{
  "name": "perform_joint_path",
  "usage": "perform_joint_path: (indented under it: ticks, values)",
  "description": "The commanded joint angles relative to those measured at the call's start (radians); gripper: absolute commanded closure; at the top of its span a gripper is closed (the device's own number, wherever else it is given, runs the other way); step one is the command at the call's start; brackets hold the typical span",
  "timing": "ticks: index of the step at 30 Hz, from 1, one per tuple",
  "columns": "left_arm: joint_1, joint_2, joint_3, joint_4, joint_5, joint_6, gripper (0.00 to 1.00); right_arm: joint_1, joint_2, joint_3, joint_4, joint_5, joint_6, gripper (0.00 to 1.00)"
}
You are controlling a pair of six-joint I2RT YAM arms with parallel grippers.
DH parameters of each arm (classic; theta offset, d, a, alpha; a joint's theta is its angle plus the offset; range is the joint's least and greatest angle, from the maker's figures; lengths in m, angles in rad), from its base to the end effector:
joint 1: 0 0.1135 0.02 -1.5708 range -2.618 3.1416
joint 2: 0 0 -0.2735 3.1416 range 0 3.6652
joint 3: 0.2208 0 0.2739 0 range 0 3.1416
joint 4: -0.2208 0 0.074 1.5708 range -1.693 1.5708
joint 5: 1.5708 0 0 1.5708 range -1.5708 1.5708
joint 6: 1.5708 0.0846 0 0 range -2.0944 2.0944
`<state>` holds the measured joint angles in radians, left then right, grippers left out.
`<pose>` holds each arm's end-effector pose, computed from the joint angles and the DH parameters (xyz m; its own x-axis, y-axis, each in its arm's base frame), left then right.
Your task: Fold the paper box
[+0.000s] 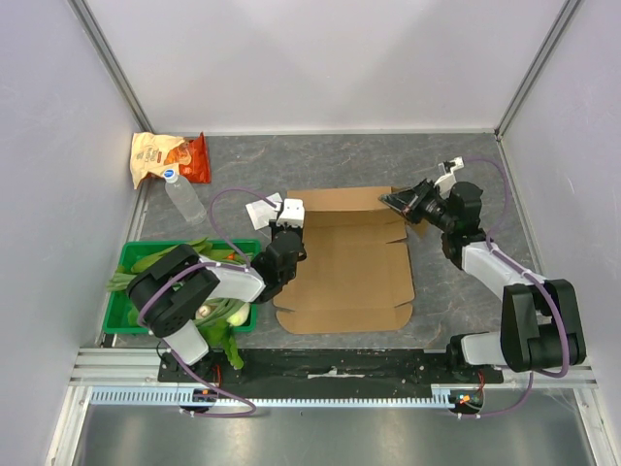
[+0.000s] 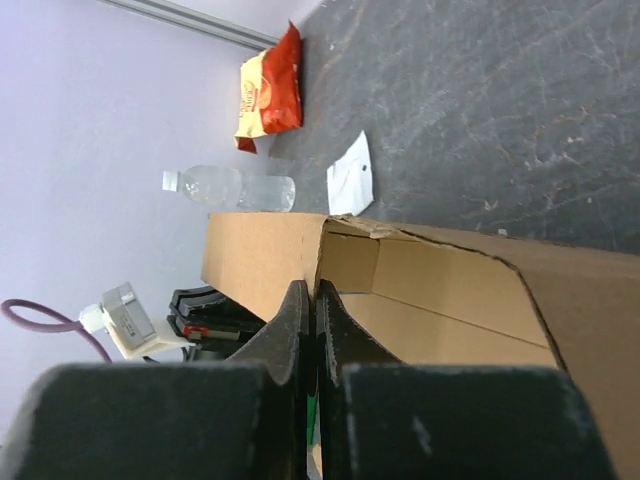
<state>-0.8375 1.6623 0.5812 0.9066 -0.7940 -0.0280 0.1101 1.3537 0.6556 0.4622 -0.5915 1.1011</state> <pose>0.2824 -0.2233 0.1551 -0.1176 0.1012 -0.9879 0.0475 0.9942 0.0962 0.3373 0.0848 0.2210 -0.6670 0.6710 -0.3239 -0.0780 0.3694 0.9260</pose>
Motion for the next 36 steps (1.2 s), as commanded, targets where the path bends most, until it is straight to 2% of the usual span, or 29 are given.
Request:
perform_joint_path:
  ticks: [1, 2, 3, 4, 5, 7, 8, 10, 11, 14, 17, 18, 21, 24, 27, 32, 36]
  values:
    - [-0.015, -0.03, -0.009, 0.009, 0.035, -0.032, 0.98, -0.01, -0.021, 0.027, 0.155, -0.085, -0.01, 0.9]
    - [-0.017, -0.03, -0.007, 0.009, 0.036, -0.041, 0.98, -0.018, -0.024, 0.044, 0.041, -0.091, -0.042, 0.66]
    - [-0.017, -0.035, -0.003, 0.002, 0.036, -0.047, 0.98, -0.023, -0.04, 0.058, -0.043, -0.077, -0.099, 0.52]
    - [-0.017, -0.041, 0.003, -0.033, 0.036, -0.056, 0.98, -0.026, -0.086, 0.103, -0.147, -0.02, -0.239, 0.4]
    - [-0.015, -0.051, 0.009, -0.058, 0.036, -0.084, 0.98, -0.026, -0.112, 0.13, -0.362, 0.033, -0.323, 0.36]
    - [-0.015, -0.067, 0.023, -0.09, 0.033, -0.122, 0.98, -0.024, -0.187, 0.191, -0.529, 0.137, -0.433, 0.3]
    - [-0.015, -0.084, 0.025, -0.112, 0.035, -0.131, 0.98, -0.024, -0.211, 0.211, -0.682, 0.18, -0.543, 0.29]
    - [-0.014, -0.105, 0.037, -0.141, 0.033, -0.15, 0.98, -0.023, -0.305, 0.245, -0.802, 0.321, -0.618, 0.26]
    - [-0.009, -0.127, 0.04, -0.165, 0.033, -0.153, 0.98, -0.023, -0.338, 0.254, -0.895, 0.356, -0.667, 0.25]
    - [-0.003, -0.191, 0.054, -0.209, 0.038, -0.173, 0.98, -0.024, -0.451, 0.251, -0.986, 0.421, -0.693, 0.25]
    - [-0.002, -0.245, 0.065, -0.247, 0.052, -0.17, 0.98, -0.018, -0.508, 0.228, -1.031, 0.404, -0.727, 0.36]
    - [0.0, -0.281, 0.077, -0.277, 0.064, -0.168, 0.98, -0.015, -0.513, 0.222, -1.033, 0.382, -0.762, 0.42]
    - [0.0, -0.349, 0.092, -0.322, 0.085, -0.167, 0.98, -0.003, -0.531, 0.191, -1.007, 0.317, -0.767, 0.48]
    - [0.0, -0.389, 0.109, -0.36, 0.101, -0.185, 0.98, 0.014, -0.536, 0.176, -0.956, 0.35, -0.738, 0.53]
    - [0.0, -0.427, 0.126, -0.399, 0.108, -0.204, 0.98, 0.062, -0.499, 0.197, -0.948, 0.438, -0.731, 0.53]
    - [0.0, -0.466, 0.146, -0.439, 0.118, -0.225, 0.98, 0.125, -0.464, 0.194, -0.899, 0.585, -0.679, 0.43]
    - [0.0, -0.484, 0.146, -0.443, 0.118, -0.23, 0.98, 0.151, -0.443, 0.176, -0.858, 0.664, -0.646, 0.41]
